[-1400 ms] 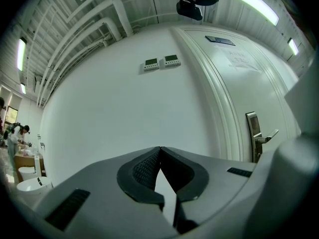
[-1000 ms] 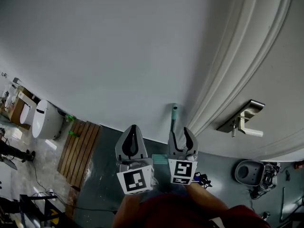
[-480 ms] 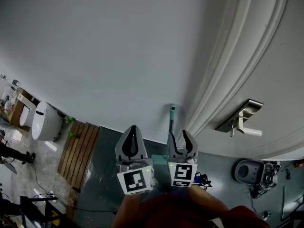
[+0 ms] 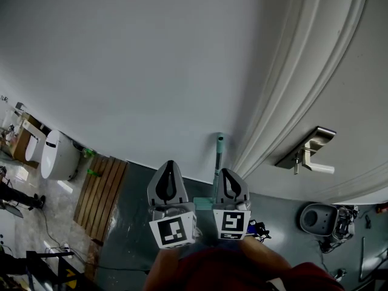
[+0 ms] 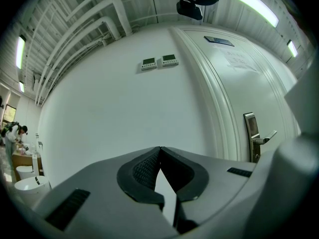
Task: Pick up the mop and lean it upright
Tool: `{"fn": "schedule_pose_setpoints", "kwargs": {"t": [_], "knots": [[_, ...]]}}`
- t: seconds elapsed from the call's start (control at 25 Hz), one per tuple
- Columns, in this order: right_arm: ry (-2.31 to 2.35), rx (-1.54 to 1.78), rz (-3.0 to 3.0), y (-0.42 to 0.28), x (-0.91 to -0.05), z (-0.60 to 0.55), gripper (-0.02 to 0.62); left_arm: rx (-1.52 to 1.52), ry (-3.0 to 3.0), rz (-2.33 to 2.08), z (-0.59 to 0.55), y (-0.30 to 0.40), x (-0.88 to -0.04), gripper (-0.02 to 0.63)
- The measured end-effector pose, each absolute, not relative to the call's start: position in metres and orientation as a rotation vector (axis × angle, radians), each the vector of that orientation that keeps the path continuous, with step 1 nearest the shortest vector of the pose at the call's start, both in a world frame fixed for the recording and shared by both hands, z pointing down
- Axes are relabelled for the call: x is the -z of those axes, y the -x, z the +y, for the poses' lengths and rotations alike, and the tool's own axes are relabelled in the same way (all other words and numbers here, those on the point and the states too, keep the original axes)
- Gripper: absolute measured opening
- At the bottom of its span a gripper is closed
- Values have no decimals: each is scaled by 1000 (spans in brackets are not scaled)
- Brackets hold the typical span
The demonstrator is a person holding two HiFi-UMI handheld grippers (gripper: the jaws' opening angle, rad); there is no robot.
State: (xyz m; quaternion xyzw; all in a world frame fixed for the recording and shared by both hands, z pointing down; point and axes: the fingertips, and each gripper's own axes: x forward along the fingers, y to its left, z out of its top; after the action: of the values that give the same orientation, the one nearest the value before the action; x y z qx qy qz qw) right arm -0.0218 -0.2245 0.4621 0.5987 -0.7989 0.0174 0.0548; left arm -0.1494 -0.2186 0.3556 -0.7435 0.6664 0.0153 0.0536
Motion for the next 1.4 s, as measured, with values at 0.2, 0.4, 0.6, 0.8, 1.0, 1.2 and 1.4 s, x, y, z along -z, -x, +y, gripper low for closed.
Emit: {"fn": "schedule_pose_setpoints", "kwargs": {"t": [0.2, 0.4, 0.6, 0.8, 1.0, 1.2, 1.4], "knots": [[-1817, -61, -2432, 20, -459, -224, 18, -39, 2252, 2016, -219, 150, -356, 14], [-1832, -100, -2463, 20, -438, -226, 18, -75, 2281, 2035, -218, 148, -357, 14], [-1853, -36, -2570, 20, -392, -225, 17, -76, 2277, 2035, -218, 150, -356, 14], [-1828, 4, -2611, 20, -358, -220, 17, -82, 2283, 2024, -216, 147, -354, 14], [-1803, 38, -2612, 19, -355, -220, 18, -83, 2288, 2016, -216, 145, -353, 14], [-1792, 34, -2597, 18, -359, -220, 17, -90, 2282, 2015, -215, 146, -350, 14], [-1784, 25, -2594, 17, -363, -219, 17, -89, 2285, 2015, -214, 146, -351, 14]]}}
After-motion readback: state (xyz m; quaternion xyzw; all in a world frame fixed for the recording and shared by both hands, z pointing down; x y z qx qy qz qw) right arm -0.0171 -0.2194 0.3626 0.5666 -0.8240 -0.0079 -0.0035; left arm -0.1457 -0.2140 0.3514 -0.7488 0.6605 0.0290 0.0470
